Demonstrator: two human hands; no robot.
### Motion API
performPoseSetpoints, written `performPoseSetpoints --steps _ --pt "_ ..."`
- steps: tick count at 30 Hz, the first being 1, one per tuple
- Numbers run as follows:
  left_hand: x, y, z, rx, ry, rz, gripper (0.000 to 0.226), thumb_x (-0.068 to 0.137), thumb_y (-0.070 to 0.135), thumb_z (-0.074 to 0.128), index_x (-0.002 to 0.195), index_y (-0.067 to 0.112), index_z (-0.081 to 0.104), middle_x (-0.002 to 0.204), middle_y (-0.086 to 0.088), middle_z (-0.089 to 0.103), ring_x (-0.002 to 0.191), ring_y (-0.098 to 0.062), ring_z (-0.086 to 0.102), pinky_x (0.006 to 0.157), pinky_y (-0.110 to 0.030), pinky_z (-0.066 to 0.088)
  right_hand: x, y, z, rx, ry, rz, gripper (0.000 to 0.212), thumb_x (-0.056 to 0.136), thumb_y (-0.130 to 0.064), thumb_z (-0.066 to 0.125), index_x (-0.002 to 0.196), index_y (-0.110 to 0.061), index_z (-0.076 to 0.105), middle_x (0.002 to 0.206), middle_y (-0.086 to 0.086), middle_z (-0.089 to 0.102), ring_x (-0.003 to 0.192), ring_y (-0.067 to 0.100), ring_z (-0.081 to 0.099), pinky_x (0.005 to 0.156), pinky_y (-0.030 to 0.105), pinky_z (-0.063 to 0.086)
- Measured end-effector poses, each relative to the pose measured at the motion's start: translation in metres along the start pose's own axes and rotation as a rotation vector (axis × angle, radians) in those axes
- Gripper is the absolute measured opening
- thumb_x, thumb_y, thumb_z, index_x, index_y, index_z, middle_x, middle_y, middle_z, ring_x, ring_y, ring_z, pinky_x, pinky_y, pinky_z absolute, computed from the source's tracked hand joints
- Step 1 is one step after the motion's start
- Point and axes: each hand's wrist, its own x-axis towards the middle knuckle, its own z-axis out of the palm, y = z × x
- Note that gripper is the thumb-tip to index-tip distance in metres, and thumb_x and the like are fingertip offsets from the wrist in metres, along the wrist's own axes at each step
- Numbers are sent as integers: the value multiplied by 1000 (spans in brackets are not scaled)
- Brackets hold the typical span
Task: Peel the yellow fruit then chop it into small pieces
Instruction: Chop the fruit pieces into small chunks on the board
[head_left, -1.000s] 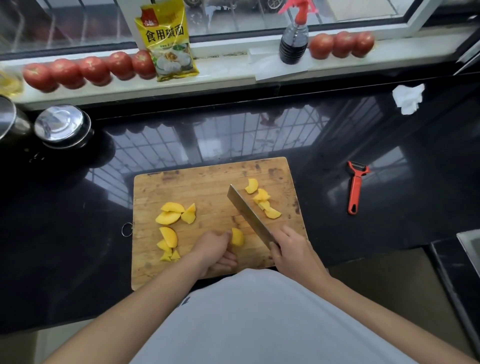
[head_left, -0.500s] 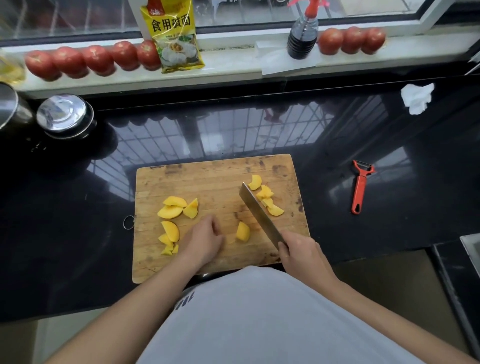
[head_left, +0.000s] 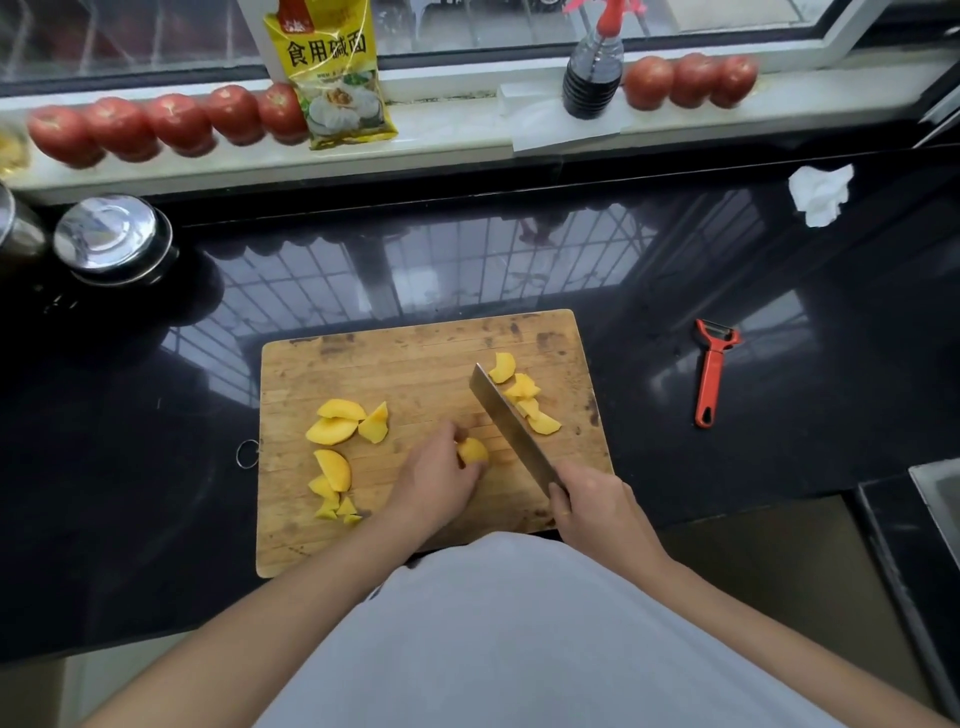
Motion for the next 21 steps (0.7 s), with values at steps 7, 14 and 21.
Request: performPoseSetpoints --steps 7,14,21 --pt "-3 15 2 -641 -285 -525 36 108 37 51 108 2 62 82 -17 77 60 -26 74 56 -33 62 -2 -6 -6 -131 -45 -101 8 101 -20 49 100 -21 57 85 -4 65 74 21 65 68 41 55" --pt "1 23 8 -637 -327 -513 45 109 44 41 101 5 62 75 -12 76 59 -24 68 54 -28 58 2 -6 0 -179 -101 -102 13 102 -22 46 106 -18 58 96 1 67 82 27 67 73 44 56" --pt "6 23 7 -597 -270 -525 43 108 38 44 96 2 62 73 -14 73 54 -25 67 46 -27 52 2 2 4 -268 -131 -180 15 98 -17 45 102 -15 59 92 4 65 72 34 65 60 46 51"
